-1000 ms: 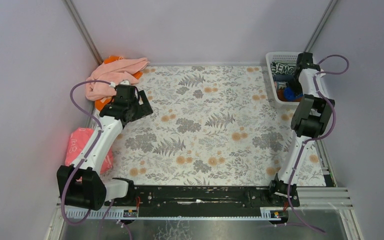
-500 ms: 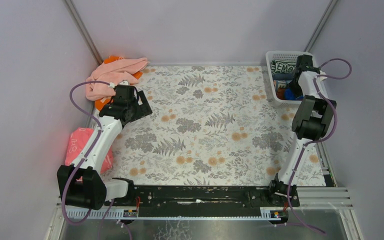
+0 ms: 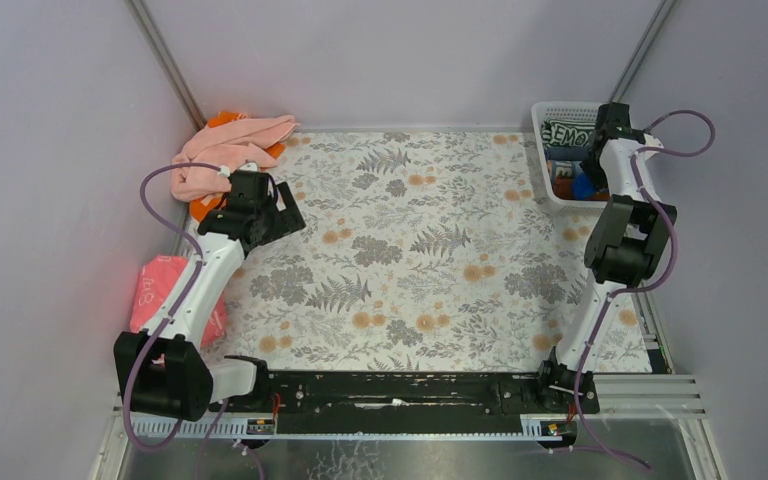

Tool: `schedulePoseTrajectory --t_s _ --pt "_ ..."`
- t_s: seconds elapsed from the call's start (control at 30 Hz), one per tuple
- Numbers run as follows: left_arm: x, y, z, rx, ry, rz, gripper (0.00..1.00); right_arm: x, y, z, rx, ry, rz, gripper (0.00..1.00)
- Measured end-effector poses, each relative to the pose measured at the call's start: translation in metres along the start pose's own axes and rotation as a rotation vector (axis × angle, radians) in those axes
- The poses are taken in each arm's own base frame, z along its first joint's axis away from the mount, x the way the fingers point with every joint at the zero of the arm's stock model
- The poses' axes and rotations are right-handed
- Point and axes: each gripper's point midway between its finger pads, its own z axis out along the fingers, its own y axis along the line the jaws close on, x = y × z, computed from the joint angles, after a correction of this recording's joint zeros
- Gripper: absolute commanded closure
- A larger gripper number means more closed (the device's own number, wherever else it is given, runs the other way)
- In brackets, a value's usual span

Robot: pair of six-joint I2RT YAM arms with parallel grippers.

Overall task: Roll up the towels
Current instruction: Place the towel in the bin.

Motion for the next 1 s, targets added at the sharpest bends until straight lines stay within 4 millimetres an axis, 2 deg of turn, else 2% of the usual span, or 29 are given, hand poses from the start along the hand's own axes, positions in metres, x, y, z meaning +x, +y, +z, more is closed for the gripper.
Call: schedulePoseTrajectory --t_s 0.07,0.23,0.37,0.5,0.73,1.0 --pt "0.000 0.000 0.000 0.000 0.000 0.000 0.02 0.001 0.006 -0.001 -0.007 -0.001 0.012 0.96" --pt "0.000 0.000 0.000 0.000 0.000 0.000 0.02 0.011 0.036 -0.001 -0.046 -0.004 0.029 0.95" --pt "0.000 0.000 0.000 0.000 0.000 0.000 0.02 0.029 0.053 0.012 -0.050 0.022 0.048 0.94" --pt "0.000 0.000 0.000 0.000 0.000 0.000 0.02 0.048 0.051 0.027 -0.043 0.037 0.096 0.90" --pt "0.001 0.001 0.001 -0.002 0.004 0.000 0.01 0.053 0.057 0.035 -0.106 0.014 0.209 0.82" --pt "0.004 0.002 0.002 -0.006 0.011 0.001 0.01 0.052 0.058 0.033 -0.147 -0.003 0.270 0.56"
